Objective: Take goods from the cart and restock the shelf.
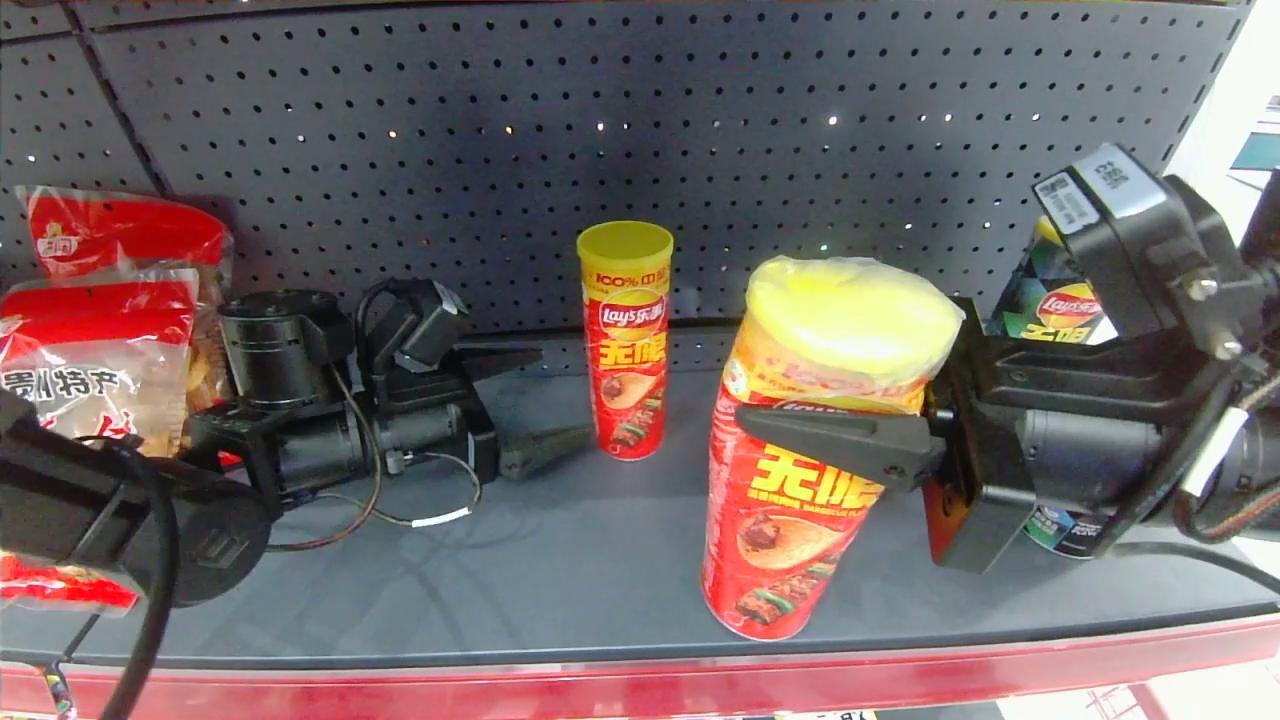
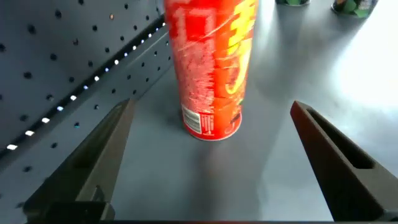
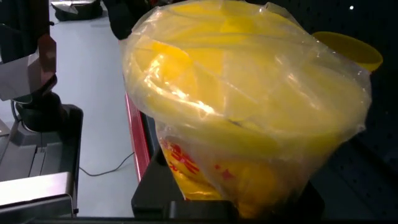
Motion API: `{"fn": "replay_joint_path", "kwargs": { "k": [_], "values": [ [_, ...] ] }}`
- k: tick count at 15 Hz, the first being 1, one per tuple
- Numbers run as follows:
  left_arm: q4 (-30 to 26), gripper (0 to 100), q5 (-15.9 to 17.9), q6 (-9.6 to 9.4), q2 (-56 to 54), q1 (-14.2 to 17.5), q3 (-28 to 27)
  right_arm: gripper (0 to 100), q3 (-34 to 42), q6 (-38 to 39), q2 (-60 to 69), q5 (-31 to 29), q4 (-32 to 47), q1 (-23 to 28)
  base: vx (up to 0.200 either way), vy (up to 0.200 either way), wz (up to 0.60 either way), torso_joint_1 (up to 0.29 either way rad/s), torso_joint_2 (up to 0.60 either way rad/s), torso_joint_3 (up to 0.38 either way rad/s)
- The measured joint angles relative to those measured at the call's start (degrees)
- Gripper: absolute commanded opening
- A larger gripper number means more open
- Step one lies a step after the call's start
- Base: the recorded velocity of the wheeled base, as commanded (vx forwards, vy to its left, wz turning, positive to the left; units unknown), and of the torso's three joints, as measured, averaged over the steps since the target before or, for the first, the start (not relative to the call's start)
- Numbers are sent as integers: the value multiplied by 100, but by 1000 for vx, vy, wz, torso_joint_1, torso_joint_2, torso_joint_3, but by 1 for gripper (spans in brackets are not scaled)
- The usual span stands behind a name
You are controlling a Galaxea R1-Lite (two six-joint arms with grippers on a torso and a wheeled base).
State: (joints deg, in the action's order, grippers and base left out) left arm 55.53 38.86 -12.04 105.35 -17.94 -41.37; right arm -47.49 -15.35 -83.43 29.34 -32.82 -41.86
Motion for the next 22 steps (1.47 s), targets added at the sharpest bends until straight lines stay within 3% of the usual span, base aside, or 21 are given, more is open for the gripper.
{"fn": "replay_joint_path", "kwargs": {
  "k": [10, 13, 22],
  "values": [
    [208, 100, -13, 132, 959, -200, -929, 0, 43, 79, -101, 0, -117, 38, 0, 0, 0, 0, 0, 0],
    [408, 100, -17, 283, 1198, -256, -1061, 0, 76, 79, -122, 0, -148, 39, 0, 0, 0, 0, 0, 0],
    [490, 100, -28, 327, 1603, -446, -1345, 0, 202, 88, -193, -1, -321, 44, 0, 0, 0, 0, 0, 0]
  ]
}}
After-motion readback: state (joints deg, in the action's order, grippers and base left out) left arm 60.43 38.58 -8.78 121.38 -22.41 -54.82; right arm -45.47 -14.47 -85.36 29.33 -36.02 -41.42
